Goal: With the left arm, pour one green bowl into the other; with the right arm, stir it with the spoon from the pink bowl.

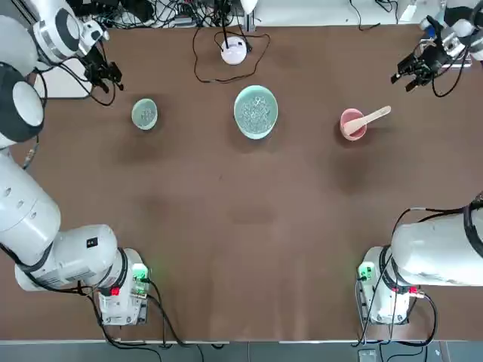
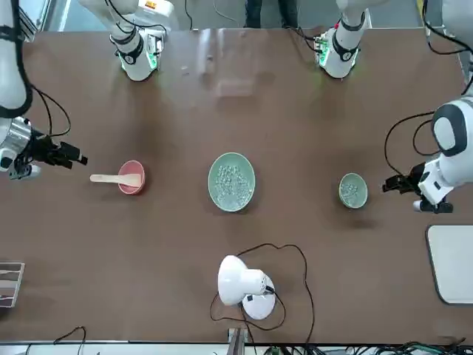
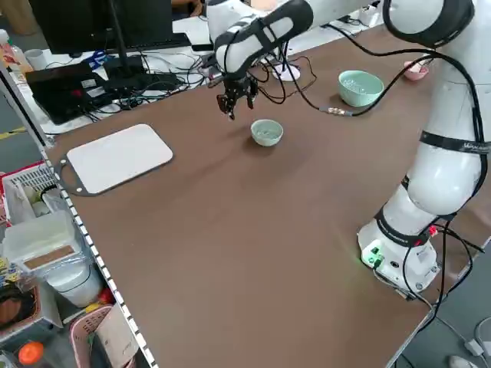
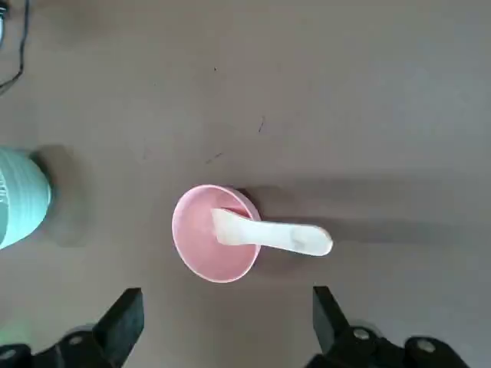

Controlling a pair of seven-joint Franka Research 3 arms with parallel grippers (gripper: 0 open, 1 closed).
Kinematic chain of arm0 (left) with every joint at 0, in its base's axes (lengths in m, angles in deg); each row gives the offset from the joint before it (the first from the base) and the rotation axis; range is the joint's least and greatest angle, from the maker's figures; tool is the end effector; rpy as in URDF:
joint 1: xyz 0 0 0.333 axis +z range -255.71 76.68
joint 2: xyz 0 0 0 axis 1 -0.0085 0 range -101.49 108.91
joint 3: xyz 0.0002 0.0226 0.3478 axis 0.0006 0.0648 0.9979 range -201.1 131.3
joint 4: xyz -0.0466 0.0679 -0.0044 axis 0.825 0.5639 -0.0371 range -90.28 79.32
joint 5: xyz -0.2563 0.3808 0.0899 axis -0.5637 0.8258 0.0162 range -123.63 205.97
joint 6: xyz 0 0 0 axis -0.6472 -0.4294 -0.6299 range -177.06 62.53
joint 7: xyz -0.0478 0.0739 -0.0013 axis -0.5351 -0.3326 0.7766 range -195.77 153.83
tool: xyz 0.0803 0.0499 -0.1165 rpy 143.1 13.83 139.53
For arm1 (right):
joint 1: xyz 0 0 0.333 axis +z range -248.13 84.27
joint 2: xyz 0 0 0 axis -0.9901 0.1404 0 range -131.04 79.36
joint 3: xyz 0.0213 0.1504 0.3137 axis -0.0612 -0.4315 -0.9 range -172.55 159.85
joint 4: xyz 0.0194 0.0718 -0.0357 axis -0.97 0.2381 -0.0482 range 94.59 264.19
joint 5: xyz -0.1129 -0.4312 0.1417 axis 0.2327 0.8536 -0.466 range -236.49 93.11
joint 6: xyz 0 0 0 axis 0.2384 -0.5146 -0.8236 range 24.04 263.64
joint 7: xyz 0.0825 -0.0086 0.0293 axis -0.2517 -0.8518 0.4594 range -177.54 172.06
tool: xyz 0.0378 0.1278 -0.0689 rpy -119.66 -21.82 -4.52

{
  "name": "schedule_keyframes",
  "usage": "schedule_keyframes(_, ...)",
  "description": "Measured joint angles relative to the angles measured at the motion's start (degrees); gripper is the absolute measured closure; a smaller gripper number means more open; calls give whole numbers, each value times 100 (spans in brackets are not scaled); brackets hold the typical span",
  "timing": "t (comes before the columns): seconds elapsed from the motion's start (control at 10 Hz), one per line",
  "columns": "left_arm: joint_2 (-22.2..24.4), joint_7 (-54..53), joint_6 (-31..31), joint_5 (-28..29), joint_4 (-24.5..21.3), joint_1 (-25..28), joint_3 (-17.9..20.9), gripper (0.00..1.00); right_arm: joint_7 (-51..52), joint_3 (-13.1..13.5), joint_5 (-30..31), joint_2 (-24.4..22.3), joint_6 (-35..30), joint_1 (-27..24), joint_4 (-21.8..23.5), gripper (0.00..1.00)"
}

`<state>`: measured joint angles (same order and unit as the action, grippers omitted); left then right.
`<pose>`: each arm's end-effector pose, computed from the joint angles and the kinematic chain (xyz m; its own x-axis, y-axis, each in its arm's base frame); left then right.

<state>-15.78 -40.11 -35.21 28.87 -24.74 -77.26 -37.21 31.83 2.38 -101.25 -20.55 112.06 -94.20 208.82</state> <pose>0.6609 0.0993 0.2412 0.9966 -0.0380 -0.0729 -0.0218 -0.9771 0.2115 0.5732 -0.1653 0.3118 0.9997 -0.0259 0.0029 -0.0215 -0.8841 -0.4669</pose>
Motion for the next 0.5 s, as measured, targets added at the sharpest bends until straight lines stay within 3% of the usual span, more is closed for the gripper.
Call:
schedule_keyframes(0.2, -356, -3, -417, -85, -15, 1, -181, 23, 410, 3, -480, 391, -27, -322, 4, 5)
schedule_keyframes(0.5, -755, -3, -556, -112, -74, -7, -278, 27, 533, -16, -626, 934, -22, -383, -144, 10)
